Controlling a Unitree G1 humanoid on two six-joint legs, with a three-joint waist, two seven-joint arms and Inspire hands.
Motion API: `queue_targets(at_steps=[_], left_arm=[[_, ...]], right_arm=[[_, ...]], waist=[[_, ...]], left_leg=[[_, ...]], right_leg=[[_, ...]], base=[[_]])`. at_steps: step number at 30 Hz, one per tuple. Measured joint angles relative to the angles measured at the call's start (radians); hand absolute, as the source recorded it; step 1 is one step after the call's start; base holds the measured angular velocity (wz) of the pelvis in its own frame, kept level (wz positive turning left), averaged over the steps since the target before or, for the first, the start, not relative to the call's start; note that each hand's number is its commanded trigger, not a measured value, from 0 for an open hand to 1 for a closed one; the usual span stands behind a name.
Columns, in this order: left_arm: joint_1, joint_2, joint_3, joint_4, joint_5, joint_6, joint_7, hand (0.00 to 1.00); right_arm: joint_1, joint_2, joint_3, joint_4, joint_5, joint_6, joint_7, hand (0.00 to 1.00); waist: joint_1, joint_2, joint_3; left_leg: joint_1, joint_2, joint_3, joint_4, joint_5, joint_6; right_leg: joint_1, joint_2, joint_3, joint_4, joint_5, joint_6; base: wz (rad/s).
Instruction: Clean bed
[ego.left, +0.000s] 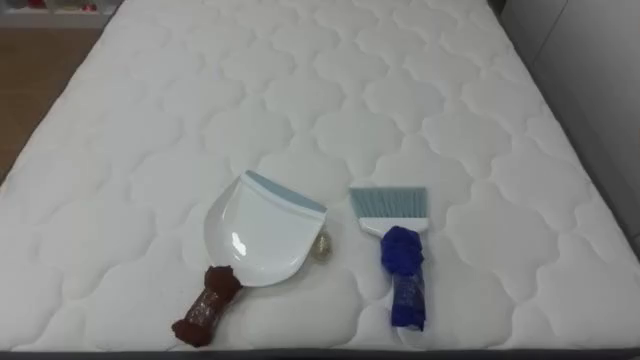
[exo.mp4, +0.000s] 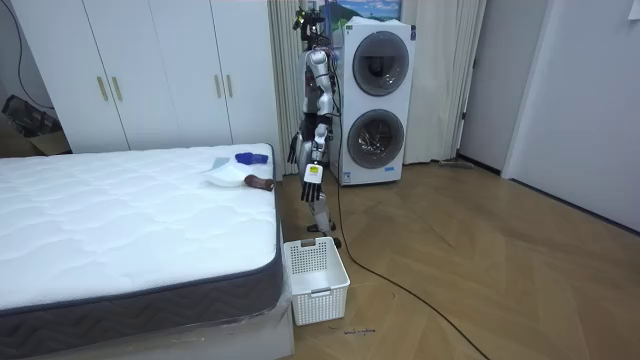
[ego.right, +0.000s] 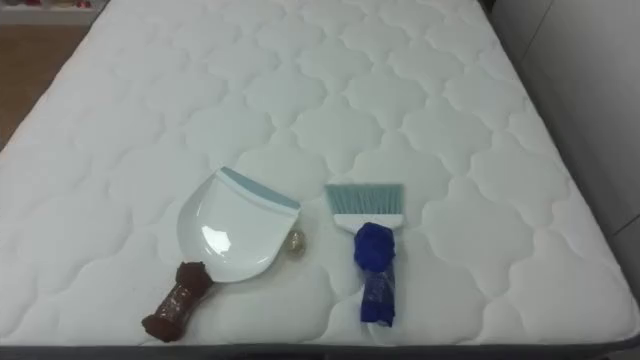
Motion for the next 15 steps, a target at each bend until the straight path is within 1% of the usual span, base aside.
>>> queue_targets(at_steps=[1, 4, 8, 11, 15], left_arm=[[0.002, 0.000, 0.000, 0.000, 0.001, 0.000, 0.000, 0.00], [0.017, 0.000, 0.000, 0.000, 0.003, 0.004, -0.001, 0.00], [0.025, -0.001, 0.000, 0.004, -0.007, 0.021, -0.004, 0.00], [0.026, -0.001, -0.003, 0.003, -0.050, 0.021, -0.002, 0.00], [0.023, -0.001, -0.003, 0.003, -0.076, 0.020, 0.009, 0.00]], right_arm=[[0.002, 0.000, 0.000, 0.001, -0.001, 0.000, -0.003, 0.00], [0.008, 0.000, 0.000, 0.005, -0.009, 0.003, -0.019, 0.00], [0.000, 0.000, -0.006, 0.014, -0.040, 0.004, -0.043, 0.00], [-0.003, 0.000, -0.002, 0.014, -0.038, 0.004, -0.061, 0.00], [-0.004, -0.001, 0.002, 0.014, -0.038, 0.004, -0.084, 0.00]], waist=[[0.000, 0.002, -0.0012], [0.000, 0.002, 0.0001], [0.000, 0.010, 0.0019], [-0.001, 0.018, 0.0052], [-0.001, 0.025, 0.0042]], left_leg=[[0.000, 0.000, 0.000, 0.000, 0.000, 0.000], [0.011, -0.001, 0.000, 0.000, 0.000, 0.000], [0.013, -0.001, -0.001, 0.000, 0.000, 0.000], [0.024, -0.001, 0.000, -0.002, 0.000, 0.000], [0.033, -0.001, -0.001, -0.011, 0.000, 0.000]], right_leg=[[0.002, 0.000, 0.000, -0.002, 0.000, 0.000], [0.013, 0.000, 0.004, -0.005, 0.000, 0.000], [0.014, 0.000, 0.006, -0.005, 0.001, 0.000], [0.024, 0.000, 0.008, -0.005, 0.001, 0.000], [0.029, 0.000, 0.006, -0.005, 0.001, 0.000]], base=[[0.00], [-0.03], [0.00], [0.00], [0.00]])
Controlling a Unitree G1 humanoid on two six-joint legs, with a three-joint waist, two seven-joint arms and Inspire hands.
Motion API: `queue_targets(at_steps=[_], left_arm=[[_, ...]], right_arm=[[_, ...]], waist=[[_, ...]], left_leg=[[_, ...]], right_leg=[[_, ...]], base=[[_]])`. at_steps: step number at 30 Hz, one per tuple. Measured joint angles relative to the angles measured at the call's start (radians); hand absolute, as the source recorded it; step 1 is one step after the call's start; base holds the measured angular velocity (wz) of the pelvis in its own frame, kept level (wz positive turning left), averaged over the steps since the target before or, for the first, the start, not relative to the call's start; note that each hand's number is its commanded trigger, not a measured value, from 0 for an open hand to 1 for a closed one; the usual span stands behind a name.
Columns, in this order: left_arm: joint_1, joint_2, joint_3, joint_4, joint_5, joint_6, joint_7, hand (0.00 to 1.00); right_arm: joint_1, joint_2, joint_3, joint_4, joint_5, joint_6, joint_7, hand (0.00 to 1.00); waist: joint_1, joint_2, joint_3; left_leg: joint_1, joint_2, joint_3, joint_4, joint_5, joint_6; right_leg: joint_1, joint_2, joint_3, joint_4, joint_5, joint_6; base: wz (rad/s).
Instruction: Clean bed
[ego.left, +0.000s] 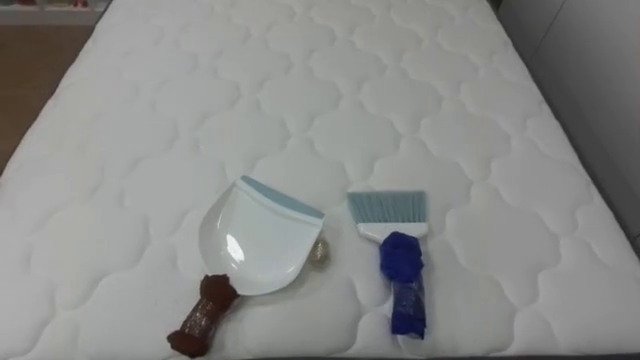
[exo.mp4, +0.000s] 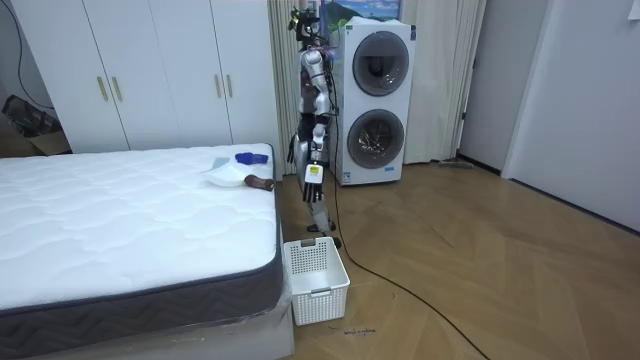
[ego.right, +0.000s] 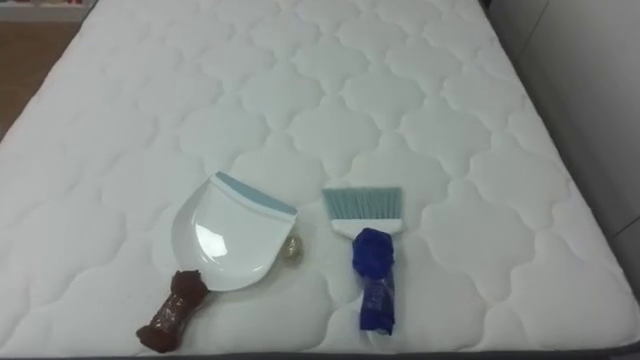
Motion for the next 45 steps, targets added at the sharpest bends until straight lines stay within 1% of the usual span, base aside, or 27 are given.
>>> queue_targets(at_steps=[4, 6, 10, 11, 14, 17, 20, 21, 22, 24, 25, 26, 27, 29, 31, 32, 33, 36, 38, 43, 45], left_arm=[[-0.013, 0.000, 0.004, 0.001, -0.023, 0.000, 0.019, 0.00], [-0.029, -0.002, 0.004, 0.006, -0.071, -0.002, 0.021, 0.00], [-0.032, -0.009, 0.028, 0.004, -0.146, -0.014, 0.039, 0.00], [-0.032, -0.009, 0.031, 0.001, -0.159, -0.016, 0.041, 0.00], [-0.031, -0.009, 0.049, -0.007, -0.215, -0.043, 0.064, 0.00], [-0.027, -0.009, 0.049, -0.035, -0.273, -0.071, 0.092, 0.00], [-0.029, -0.009, 0.050, -0.058, -0.275, -0.103, 0.105, 0.00], [-0.031, -0.009, 0.053, -0.068, -0.274, -0.121, 0.107, 0.00], [-0.033, -0.009, 0.059, -0.074, -0.274, -0.128, 0.108, 0.00], [-0.034, -0.009, 0.071, -0.146, -0.273, -0.144, 0.132, 0.00], [-0.034, -0.009, 0.071, -0.161, -0.273, -0.158, 0.140, 0.00], [-0.039, -0.009, 0.071, -0.178, -0.274, -0.188, 0.153, 0.00], [-0.042, -0.008, 0.071, -0.200, -0.273, -0.204, 0.163, 0.00], [-0.046, -0.008, 0.071, -0.256, -0.273, -0.209, 0.173, 0.00], [-0.049, -0.008, 0.071, -0.327, -0.273, -0.215, 0.192, 0.00], [-0.053, -0.006, 0.071, -0.371, -0.274, -0.225, 0.205, 0.00], [-0.058, -0.005, 0.071, -0.408, -0.274, -0.244, 0.219, 0.00], [-0.074, -0.005, 0.069, -0.462, -0.271, -0.280, 0.255, 0.00], [-0.080, -0.005, 0.067, -0.467, -0.271, -0.294, 0.273, 0.00], [-0.078, -0.005, 0.057, -0.486, -0.271, -0.294, 0.304, 0.00], [-0.080, 0.000, 0.043, -0.488, -0.271, -0.294, 0.318, 0.00]], right_arm=[[0.001, 0.000, 0.001, 0.015, 0.019, 0.000, -0.003, 0.00], [0.000, 0.000, 0.001, 0.034, 0.023, 0.000, -0.004, 0.00], [0.003, 0.000, -0.002, 0.034, 0.032, 0.000, -0.012, 0.00], [0.003, 0.000, -0.002, 0.034, 0.032, 0.000, -0.012, 0.00], [0.001, 0.000, 0.000, 0.034, 0.032, -0.001, -0.010, 0.00], [-0.001, -0.001, -0.001, 0.032, 0.028, -0.005, -0.009, 0.00], [-0.003, -0.002, -0.001, 0.033, 0.020, -0.025, 0.003, 0.00], [-0.006, -0.003, -0.001, 0.033, 0.019, -0.034, 0.003, 0.00], [-0.007, -0.003, -0.002, 0.033, 0.018, -0.038, 0.003, 0.00], [-0.011, -0.003, -0.003, 0.032, -0.006, -0.058, 0.003, 0.00], [-0.013, -0.004, -0.003, 0.032, -0.008, -0.060, 0.003, 0.00], [-0.019, -0.005, -0.003, 0.032, -0.011, -0.069, 0.002, 0.00], [-0.023, -0.005, -0.002, 0.030, -0.013, -0.080, 0.001, 0.00], [-0.023, -0.005, -0.002, 0.030, -0.017, -0.094, 0.001, 0.00], [-0.024, -0.005, -0.003, 0.021, -0.050, -0.094, 0.001, 0.00], [-0.027, -0.005, -0.003, 0.018, -0.059, -0.096, 0.001, 0.00], [-0.030, -0.005, -0.003, 0.013, -0.071, -0.100, 0.001, 0.00], [-0.032, -0.005, -0.003, 0.007, -0.088, -0.112, 0.001, 0.00], [-0.033, -0.005, -0.003, 0.009, -0.084, -0.112, 0.002, 0.00], [-0.030, -0.006, -0.002, 0.018, -0.077, -0.112, 0.012, 0.00], [-0.031, -0.006, 0.000, 0.021, -0.076, -0.111, 0.014, 0.00]], waist=[[0.008, 0.002, -0.0011], [0.013, 0.004, -0.0016], [0.014, 0.008, -0.0044], [0.014, 0.007, -0.0037], [0.014, 0.008, -0.0046], [0.013, 0.008, -0.0050], [0.016, 0.008, -0.0055], [0.016, 0.009, -0.0056], [0.015, 0.009, -0.0056], [0.015, 0.004, -0.0068], [0.016, 0.003, -0.0071], [0.017, 0.002, -0.0079], [0.016, 0.003, -0.0073], [0.017, 0.000, -0.0078], [0.017, -0.001, -0.0072], [0.017, -0.002, -0.0075], [0.018, -0.003, -0.0074], [0.019, -0.005, -0.0082], [0.018, -0.005, -0.0086], [0.016, -0.006, -0.0082], [0.015, -0.005, -0.0078]], left_leg=[[0.004, 0.000, 0.001, 0.000, 0.000, 0.000], [0.002, 0.000, 0.001, -0.001, 0.000, 0.000], [0.001, 0.002, 0.000, -0.005, 0.000, 0.000], [0.001, 0.002, 0.000, -0.008, 0.000, 0.000], [0.001, 0.001, -0.003, -0.008, 0.000, 0.000], [-0.003, 0.000, -0.003, -0.008, 0.000, 0.000], [-0.003, 0.001, -0.002, -0.006, 0.001, 0.000], [-0.004, 0.001, -0.002, -0.005, 0.001, 0.000], [-0.004, 0.001, -0.001, -0.004, 0.001, 0.000], [-0.005, 0.001, -0.002, -0.004, 0.001, 0.000], [-0.005, 0.001, -0.003, -0.004, 0.001, 0.000], [-0.004, 0.001, -0.002, -0.004, 0.001, 0.000], [-0.004, 0.001, -0.003, -0.004, 0.001, 0.000], [-0.004, 0.000, -0.002, -0.004, 0.001, 0.000], [-0.005, 0.001, -0.004, -0.004, 0.001, 0.000], [-0.004, 0.000, -0.005, -0.005, 0.001, 0.000], [-0.004, 0.001, -0.005, -0.005, 0.001, 0.000], [-0.003, 0.001, -0.003, -0.005, 0.001, 0.000], [-0.002, 0.001, -0.003, -0.005, 0.001, 0.000], [-0.004, 0.001, -0.005, -0.005, 0.001, 0.000], [-0.004, 0.001, -0.005, -0.005, 0.001, 0.000]], right_leg=[[0.002, 0.000, 0.000, 0.000, 0.000, 0.000], [0.002, 0.000, 0.000, -0.002, 0.000, 0.000], [0.002, 0.003, -0.001, -0.015, 0.005, 0.001], [0.001, 0.003, 0.000, -0.015, 0.006, 0.001], [0.001, 0.003, -0.001, -0.016, 0.007, 0.002], [0.001, 0.003, -0.007, -0.016, 0.009, 0.002], [0.000, 0.002, -0.007, -0.015, 0.009, 0.002], [0.000, 0.002, -0.009, -0.014, 0.010, 0.002], [0.000, 0.002, -0.010, -0.014, 0.010, 0.002], [0.000, 0.002, -0.014, -0.014, 0.010, 0.002], [0.001, 0.002, -0.015, -0.014, 0.010, 0.002], [0.001, 0.001, -0.016, -0.014, 0.010, 0.002], [0.001, 0.001, -0.015, -0.015, 0.010, 0.002], [-0.001, 0.001, -0.013, -0.014, 0.011, 0.003], [-0.001, 0.001, -0.013, -0.014, 0.011, 0.003], [-0.001, 0.001, -0.012, -0.014, 0.011, 0.003], [-0.001, 0.001, -0.012, -0.014, 0.011, 0.003], [-0.001, 0.002, -0.011, -0.015, 0.011, 0.003], [0.000, 0.002, -0.012, -0.016, 0.011, 0.003], [0.000, 0.002, -0.016, -0.017, 0.011, 0.003], [-0.001, 0.001, -0.017, -0.017, 0.011, 0.003]], base=[[-0.01], [0.00], [0.00], [0.00], [0.00], [0.03], [0.00], [0.00], [0.00], [0.00], [0.00], [0.00], [0.00], [0.00], [0.00], [0.00], [0.00], [-0.01], [0.00], [0.01], [0.00]])
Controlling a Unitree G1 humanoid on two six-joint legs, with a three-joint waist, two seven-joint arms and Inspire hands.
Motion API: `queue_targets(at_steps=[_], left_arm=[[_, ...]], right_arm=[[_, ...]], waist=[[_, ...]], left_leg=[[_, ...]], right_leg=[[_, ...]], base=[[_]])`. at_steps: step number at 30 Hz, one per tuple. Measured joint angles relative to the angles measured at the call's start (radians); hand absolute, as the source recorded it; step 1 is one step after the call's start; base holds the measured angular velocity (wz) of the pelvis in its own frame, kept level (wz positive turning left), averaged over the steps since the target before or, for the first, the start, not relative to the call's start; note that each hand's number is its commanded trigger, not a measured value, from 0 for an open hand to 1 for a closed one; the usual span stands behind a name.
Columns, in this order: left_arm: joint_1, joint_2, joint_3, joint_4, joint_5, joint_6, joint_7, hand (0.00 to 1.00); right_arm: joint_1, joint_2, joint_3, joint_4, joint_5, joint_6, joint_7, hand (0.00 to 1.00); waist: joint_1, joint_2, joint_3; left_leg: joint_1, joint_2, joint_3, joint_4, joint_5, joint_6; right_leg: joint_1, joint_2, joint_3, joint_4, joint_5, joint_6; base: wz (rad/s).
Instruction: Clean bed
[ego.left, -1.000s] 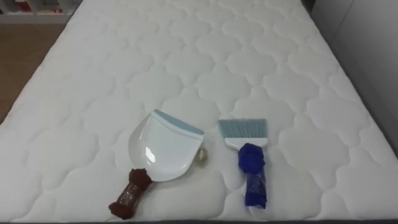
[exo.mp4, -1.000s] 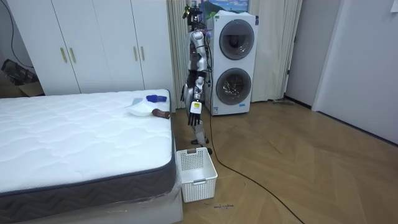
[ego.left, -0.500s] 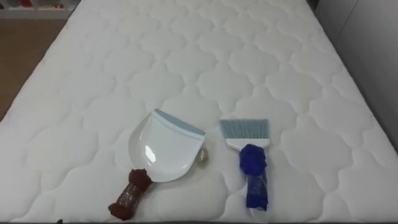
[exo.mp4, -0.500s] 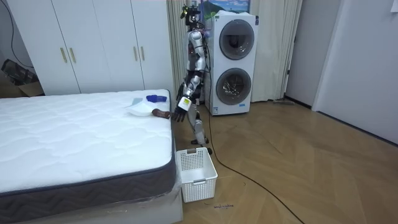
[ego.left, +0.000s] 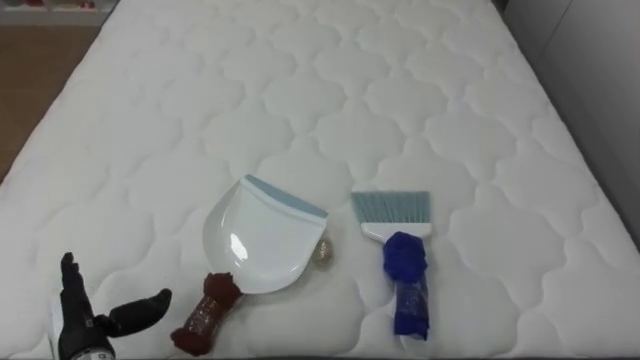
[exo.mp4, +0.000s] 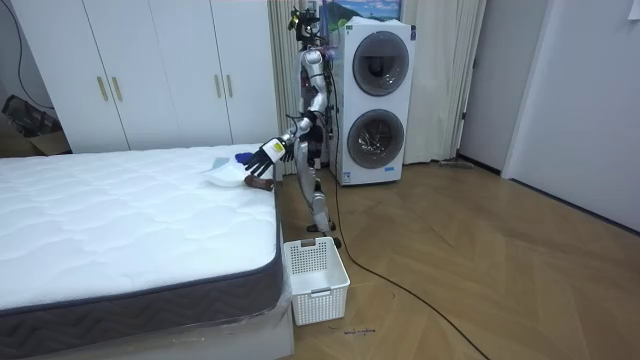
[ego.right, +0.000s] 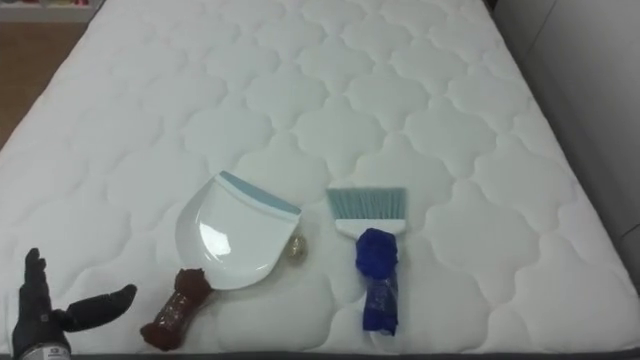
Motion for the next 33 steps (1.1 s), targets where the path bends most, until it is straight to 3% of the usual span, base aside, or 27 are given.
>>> queue_targets(at_steps=[6, 12, 16, 20, 21, 33], left_arm=[[-0.004, 0.013, -0.038, -0.023, 0.000, 0.000, 0.002, 0.00], [-0.040, 0.013, -0.099, -0.023, -0.001, 0.000, 0.004, 0.00], [-0.073, 0.012, -0.130, 0.036, -0.002, 0.000, 0.001, 0.00], [-0.116, 0.012, -0.153, 0.058, 0.000, 0.000, -0.007, 0.00], [-0.129, 0.012, -0.161, 0.076, 0.001, -0.002, -0.008, 0.00], [-0.137, 0.012, -0.202, 0.116, 0.042, -0.002, -0.018, 0.00]], right_arm=[[-0.003, 0.000, 0.004, 0.005, 0.017, 0.001, 0.005, 0.00], [-0.013, -0.002, 0.076, 0.008, 0.037, 0.003, 0.004, 0.00], [-0.018, -0.003, 0.081, 0.008, 0.055, 0.015, 0.005, 0.00], [-0.038, -0.002, 0.082, 0.008, 0.072, 0.017, 0.005, 0.00], [-0.045, -0.003, 0.082, 0.009, 0.072, 0.015, 0.005, 0.00], [-0.089, -0.001, 0.081, 0.043, 0.072, 0.011, 0.005, 0.00]], waist=[[-0.002, 0.001, 0.0008], [0.000, -0.002, 0.0010], [-0.003, -0.006, 0.0033], [-0.009, -0.005, 0.0082], [-0.014, -0.005, 0.0128], [-0.034, -0.004, 0.0129]], left_leg=[[-0.001, 0.000, 0.003, 0.000, 0.000, 0.000], [-0.035, 0.001, 0.006, 0.005, 0.000, 0.000], [-0.052, 0.001, 0.000, 0.006, 0.007, 0.001], [-0.089, 0.002, -0.009, 0.020, 0.007, 0.001], [-0.091, 0.001, -0.011, 0.020, 0.008, 0.002], [-0.125, 0.003, -0.010, 0.019, 0.008, 0.002]], right_leg=[[-0.001, -0.001, -0.001, 0.000, 0.000, 0.000], [-0.036, 0.001, 0.002, 0.006, 0.002, 0.000], [-0.048, 0.002, -0.001, 0.002, 0.011, -0.002], [-0.070, 0.004, -0.007, 0.000, 0.020, -0.002], [-0.071, 0.003, -0.009, 0.000, 0.021, -0.001], [-0.109, 0.003, -0.016, 0.002, 0.021, -0.001]], base=[[0.00], [-0.01], [0.01], [0.05], [0.05], [-0.01]])
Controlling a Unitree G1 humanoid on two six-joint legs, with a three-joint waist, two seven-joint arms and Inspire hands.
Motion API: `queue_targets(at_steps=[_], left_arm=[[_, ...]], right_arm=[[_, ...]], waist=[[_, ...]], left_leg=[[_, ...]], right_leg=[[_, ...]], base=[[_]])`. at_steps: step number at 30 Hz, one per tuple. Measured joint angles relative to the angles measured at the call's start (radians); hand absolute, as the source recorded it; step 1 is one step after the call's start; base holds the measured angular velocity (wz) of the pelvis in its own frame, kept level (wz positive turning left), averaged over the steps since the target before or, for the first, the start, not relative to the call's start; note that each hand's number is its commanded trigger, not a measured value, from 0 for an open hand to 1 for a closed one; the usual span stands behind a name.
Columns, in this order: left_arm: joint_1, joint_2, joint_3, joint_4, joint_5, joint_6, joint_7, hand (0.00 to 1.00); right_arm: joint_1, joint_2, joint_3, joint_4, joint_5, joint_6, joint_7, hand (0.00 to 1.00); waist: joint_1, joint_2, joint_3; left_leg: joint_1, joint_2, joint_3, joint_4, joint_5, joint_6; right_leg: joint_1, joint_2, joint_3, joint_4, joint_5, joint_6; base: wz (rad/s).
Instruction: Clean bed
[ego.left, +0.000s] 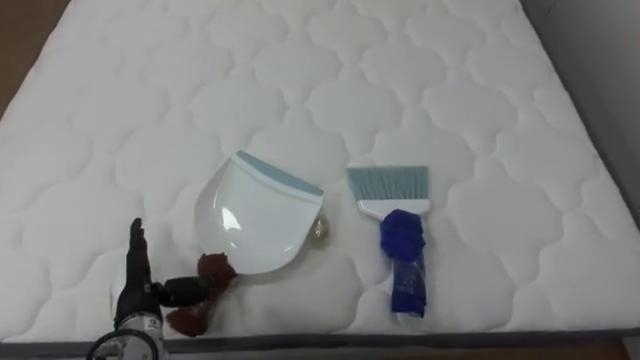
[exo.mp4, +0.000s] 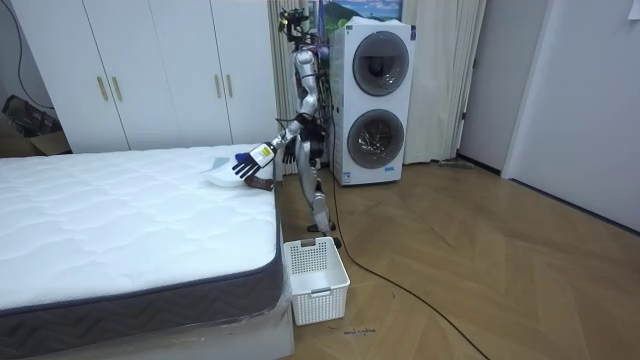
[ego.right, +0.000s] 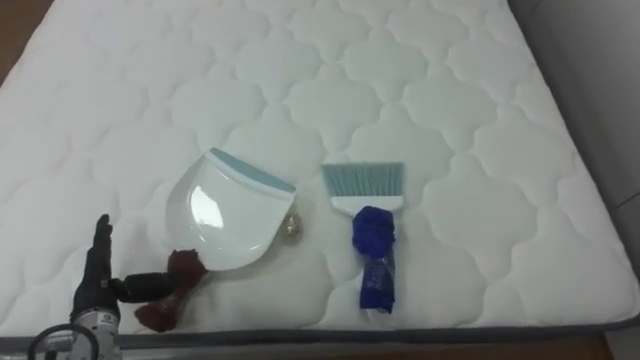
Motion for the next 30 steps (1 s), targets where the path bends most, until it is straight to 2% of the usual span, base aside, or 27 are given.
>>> queue_targets(at_steps=[13, 17, 19, 20, 21, 22, 23, 24, 25, 26, 27, 29, 30], left_arm=[[-0.005, 0.003, -0.038, 0.061, 0.025, 0.003, 0.022, 0.00], [-0.026, 0.003, -0.038, 0.106, 0.027, 0.003, 0.037, 0.00], [-0.044, 0.003, -0.037, 0.128, 0.030, 0.004, 0.044, 0.00], [-0.059, 0.007, -0.036, 0.146, 0.036, 0.004, 0.048, 0.00], [-0.065, 0.016, -0.032, 0.154, 0.037, 0.004, 0.055, 0.00], [-0.071, 0.017, -0.027, 0.159, 0.037, 0.005, 0.057, 0.00], [-0.097, 0.012, -0.023, 0.165, 0.039, 0.006, 0.058, 0.00], [-0.132, 0.005, -0.027, 0.175, 0.047, 0.006, 0.056, 0.00], [-0.148, 0.003, -0.035, 0.177, 0.047, 0.006, 0.056, 0.00], [-0.193, 0.002, -0.056, 0.184, 0.051, 0.000, 0.056, 0.00], [-0.216, 0.004, -0.056, 0.202, 0.064, -0.017, 0.066, 0.00], [-0.221, 0.002, -0.060, 0.244, 0.062, -0.018, 0.082, 0.00], [-0.221, 0.002, -0.056, 0.264, 0.053, -0.013, 0.088, 0.00]], right_arm=[[-0.035, -0.002, 0.026, 0.007, 0.001, 0.010, -0.001, 0.00], [-0.047, -0.002, 0.038, 0.009, 0.000, 0.009, -0.012, 0.00], [-0.053, -0.002, 0.038, 0.019, 0.001, 0.008, -0.025, 0.00], [-0.061, -0.001, 0.039, 0.036, 0.002, 0.007, -0.036, 0.00], [-0.079, 0.001, 0.040, 0.043, 0.002, 0.004, -0.044, 0.00], [-0.088, -0.001, 0.041, 0.044, 0.002, 0.002, -0.049, 0.00], [-0.114, -0.008, 0.052, 0.043, 0.005, 0.001, -0.065, 0.00], [-0.114, -0.011, 0.058, 0.050, 0.014, 0.001, -0.080, 0.00], [-0.110, -0.011, 0.057, 0.058, 0.019, 0.002, -0.085, 0.00], [-0.105, -0.006, 0.048, 0.077, 0.022, 0.010, -0.087, 0.00], [-0.102, 0.003, 0.045, 0.081, 0.024, 0.017, -0.084, 0.00], [-0.107, 0.004, 0.048, 0.077, 0.045, 0.016, -0.084, 0.00], [-0.126, 0.003, 0.059, 0.075, 0.059, 0.011, -0.088, 0.00]], waist=[[-0.001, 0.004, -0.0020], [-0.007, 0.011, -0.0055], [-0.003, 0.019, -0.0029], [0.003, 0.024, 0.0003], [0.002, 0.021, 0.0010], [-0.001, 0.018, -0.0045], [-0.021, 0.023, 0.0048], [-0.051, 0.022, 0.0081], [-0.060, 0.016, 0.0124], [-0.050, 0.007, 0.0147], [-0.026, -0.011, 0.0160], [-0.010, -0.010, 0.0175], [0.000, -0.007, 0.0194]], left_leg=[[0.001, 0.003, -0.006, -0.005, 0.000, 0.000], [-0.021, 0.002, -0.020, -0.004, 0.000, 0.000], [-0.020, 0.014, -0.064, -0.005, 0.001, -0.002], [-0.016, 0.018, -0.134, -0.005, 0.003, -0.004], [-0.024, 0.013, -0.179, -0.001, 0.002, -0.005], [-0.040, 0.009, -0.178, 0.004, 0.000, -0.008], [-0.085, 0.002, -0.145, 0.045, -0.007, -0.023], [-0.139, -0.006, -0.085, 0.062, -0.002, -0.022], [-0.169, -0.012, -0.059, 0.045, 0.012, -0.016], [-0.216, -0.020, -0.013, -0.006, 0.112, 0.022], [-0.209, -0.014, 0.042, -0.006, 0.138, 0.031], [-0.202, -0.013, 0.039, -0.001, 0.138, 0.032], [-0.208, -0.014, 0.028, 0.000, 0.137, 0.030]], right_leg=[[-0.016, 0.001, 0.000, 0.000, 0.000, 0.000], [-0.034, 0.004, -0.004, 0.006, 0.001, -0.001], [-0.072, 0.008, -0.013, 0.058, 0.000, -0.001], [-0.106, 0.010, -0.038, 0.103, -0.003, -0.005], [-0.119, 0.006, -0.042, 0.062, 0.005, -0.018], [-0.110, 0.002, -0.057, 0.048, 0.012, -0.023], [-0.110, -0.002, -0.062, 0.034, 0.025, -0.029], [-0.110, -0.010, -0.020, 0.032, 0.025, -0.029], [-0.111, -0.014, 0.009, 0.033, 0.025, -0.028], [-0.119, -0.020, 0.056, 0.046, 0.016, -0.015], [-0.135, -0.027, 0.060, 0.069, 0.007, 0.003], [-0.149, -0.032, 0.031, 0.055, 0.014, 0.013], [-0.162, -0.034, 0.017, 0.013, 0.040, 0.002]], base=[[-0.04], [-0.02], [-0.17], [-0.49], [-0.54], [-0.28], [0.37], [0.72], [0.96], [0.47], [0.15], [-0.40], [-0.43]])
